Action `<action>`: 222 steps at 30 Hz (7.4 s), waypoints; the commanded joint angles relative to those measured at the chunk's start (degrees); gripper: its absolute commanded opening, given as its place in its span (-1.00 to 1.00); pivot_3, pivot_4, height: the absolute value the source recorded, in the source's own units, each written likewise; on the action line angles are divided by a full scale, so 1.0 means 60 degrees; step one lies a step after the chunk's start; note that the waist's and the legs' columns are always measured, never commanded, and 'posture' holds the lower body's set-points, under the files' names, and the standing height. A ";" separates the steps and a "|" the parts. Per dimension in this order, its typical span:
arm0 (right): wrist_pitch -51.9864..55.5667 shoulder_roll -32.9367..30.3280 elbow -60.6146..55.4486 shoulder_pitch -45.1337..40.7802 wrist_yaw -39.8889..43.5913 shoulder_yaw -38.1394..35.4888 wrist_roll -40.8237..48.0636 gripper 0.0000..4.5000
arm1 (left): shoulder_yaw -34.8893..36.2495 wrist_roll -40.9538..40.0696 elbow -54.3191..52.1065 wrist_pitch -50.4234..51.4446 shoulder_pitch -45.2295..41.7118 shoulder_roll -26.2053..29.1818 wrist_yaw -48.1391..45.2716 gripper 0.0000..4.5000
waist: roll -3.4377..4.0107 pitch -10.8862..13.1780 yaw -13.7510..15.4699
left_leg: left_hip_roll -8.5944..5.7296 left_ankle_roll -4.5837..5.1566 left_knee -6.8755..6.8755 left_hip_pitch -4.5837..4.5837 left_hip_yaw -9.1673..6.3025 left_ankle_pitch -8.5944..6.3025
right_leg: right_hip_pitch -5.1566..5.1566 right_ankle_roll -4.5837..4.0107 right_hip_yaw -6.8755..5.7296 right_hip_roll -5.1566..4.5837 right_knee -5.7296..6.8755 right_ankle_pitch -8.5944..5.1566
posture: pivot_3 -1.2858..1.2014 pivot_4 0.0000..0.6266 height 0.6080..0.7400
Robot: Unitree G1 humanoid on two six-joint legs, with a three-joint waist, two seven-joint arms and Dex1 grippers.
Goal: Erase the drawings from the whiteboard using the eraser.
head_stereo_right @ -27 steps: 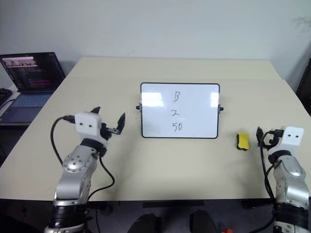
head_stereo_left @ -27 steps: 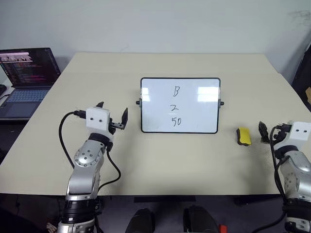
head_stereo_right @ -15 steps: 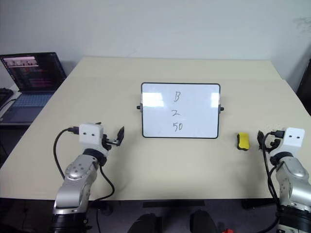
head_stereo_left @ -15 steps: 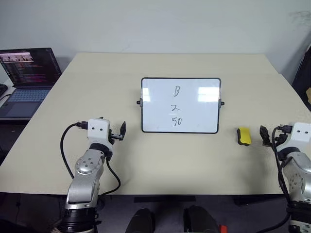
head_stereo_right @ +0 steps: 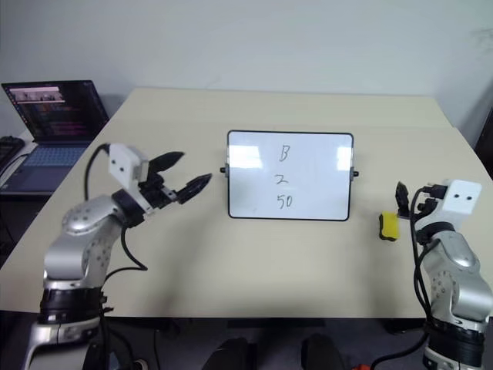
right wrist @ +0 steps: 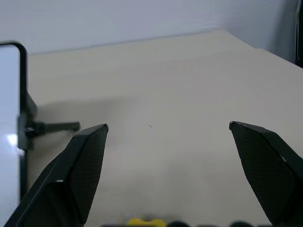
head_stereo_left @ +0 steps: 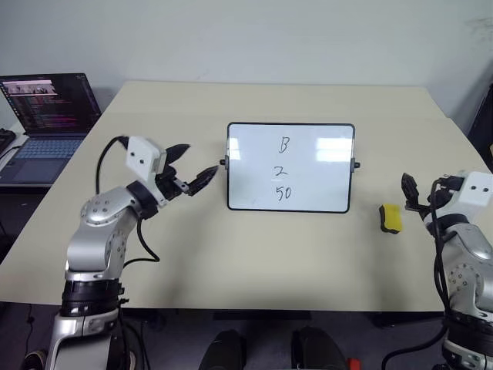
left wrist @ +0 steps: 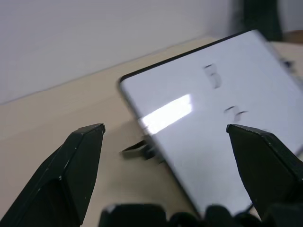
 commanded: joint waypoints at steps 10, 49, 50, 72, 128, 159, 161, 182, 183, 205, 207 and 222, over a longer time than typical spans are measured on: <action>0.3639 -0.0428 -0.2219 0.0193 -0.0685 0.0500 0.0857 0.99 | -0.2174 0.0012 -0.0843 -0.0123 -0.0977 0.0551 -0.3128 1.00 | 0.0006 0.0002 -0.0305 | 0.0013 0.0019 -0.0003 0.0017 0.0027 -0.0010 | -0.0003 0.0000 0.0032 0.0019 0.0014 -0.0001 | 0.03 -0.52 1.00; 0.2121 0.0109 0.1410 -0.0965 -0.0342 0.1472 -0.1411 0.57 | -0.2125 0.0193 -0.0242 -0.0210 -0.1565 0.0521 -0.3646 1.00 | 0.0006 0.0003 -0.0301 | 0.0012 0.0021 -0.0003 0.0007 0.0049 -0.0011 | -0.0032 0.0001 0.0034 0.0021 0.0023 -0.0002 | 0.03 -0.52 1.00; 0.2097 0.0117 0.1451 -0.0967 -0.0343 0.1480 -0.1433 0.41 | -0.2122 0.0196 -0.0239 -0.0211 -0.1564 0.0526 -0.3647 1.00 | 0.0006 0.0003 -0.0300 | 0.0012 0.0021 -0.0003 0.0007 0.0051 -0.0011 | -0.0033 0.0001 0.0034 0.0021 0.0024 -0.0002 | 0.03 -0.52 1.00; 0.0809 -0.0253 0.0136 -0.0386 0.0805 0.2119 -0.1946 -0.49 | -0.0921 0.0152 -0.0188 0.0642 -0.1302 0.0576 -0.1859 1.00 | 0.0006 0.0003 -0.0306 | 0.0015 0.0022 -0.0001 0.0004 0.0068 -0.0011 | -0.0051 0.0002 0.0037 0.0022 0.0038 -0.0002 | 0.03 -0.52 1.00; -0.6212 0.1269 0.8731 -0.7160 0.2136 0.7064 -0.7326 -0.50 | 0.0106 0.0576 0.1066 0.1058 -0.1367 0.0663 0.0687 1.00 | -0.0015 0.0003 -0.0521 | 0.0012 -0.0004 0.0031 0.0012 0.0117 0.0005 | -0.0138 -0.0017 0.0071 -0.0017 0.0183 0.0007 | 0.03 -0.52 1.00; -0.4594 0.2198 0.8059 -0.6747 0.2802 0.6639 -0.6702 -0.50 | 0.0040 0.0492 0.0639 0.1267 -0.1052 0.0539 0.0779 1.00 | -0.0039 -0.0022 -0.0551 | 0.0010 -0.0029 0.0137 -0.0129 0.0107 0.0020 | -0.0277 -0.0018 0.0070 -0.0020 0.0293 0.0008 | 0.03 -0.52 1.00; -0.4541 0.2427 0.7460 -0.6701 0.2961 0.6252 -0.6071 -0.50 | 0.0012 0.0502 0.0629 0.1244 -0.0997 0.0491 0.0796 1.00 | -0.0039 -0.0021 -0.0549 | 0.0007 -0.0018 0.0149 -0.0129 0.0102 0.0014 | -0.0275 -0.0026 0.0068 -0.0019 0.0310 0.0013 | 0.03 -0.52 1.00; -0.2488 -0.1574 -0.0996 -0.0704 0.5473 0.6418 -0.4466 -0.50 | -0.0282 0.0650 -0.1101 0.1197 0.1818 0.0478 0.0652 1.00 | -0.0037 -0.0015 -0.0336 | 0.0019 -0.0007 0.0143 -0.0142 0.0097 0.0007 | -0.0271 -0.0031 0.0056 -0.0016 0.0276 0.0015 | 0.03 -0.52 1.00; -0.2920 -0.1761 -0.0875 -0.0538 0.5390 0.6570 -0.4836 -0.50 | -0.0314 0.0682 -0.1169 0.1190 0.1921 0.0450 0.0655 1.00 | -0.0040 -0.0013 -0.0325 | 0.0017 -0.0007 0.0143 -0.0139 0.0098 0.0007 | -0.0269 -0.0030 0.0056 -0.0015 0.0279 0.0015 | 0.03 -0.52 1.00; -0.6211 0.1399 0.6742 -0.6030 0.2621 0.7688 -0.7509 -0.50 | -0.0629 0.0756 -0.1593 0.1371 0.1686 0.0483 0.0573 1.00 | -0.0045 -0.0012 -0.0329 | 0.0018 -0.0036 0.0146 -0.0139 0.0098 0.0025 | -0.0275 -0.0035 0.0058 -0.0010 0.0276 0.0016 | 0.03 -0.52 1.00; -0.6389 0.1545 0.7515 -0.6416 0.2482 0.7630 -0.7494 -0.50 | -0.0616 0.0750 -0.1669 0.1408 0.1711 0.0498 0.0570 1.00 | -0.0045 -0.0012 -0.0334 | 0.0018 -0.0036 0.0144 -0.0139 0.0101 0.0025 | -0.0275 -0.0035 0.0059 -0.0010 0.0274 0.0017 | 0.03 -0.52 1.00; -0.5747 0.0906 0.8312 -0.5295 0.3314 0.7960 -0.7993 -0.50 | -0.0548 0.0708 -0.1765 0.1516 0.1643 0.0466 0.0577 1.00 | -0.0045 -0.0016 -0.0323 | 0.0016 -0.0007 0.0134 0.0046 0.0091 0.0008 | -0.0082 -0.0036 0.0051 -0.0005 0.0273 0.0013 | 0.03 -0.52 1.00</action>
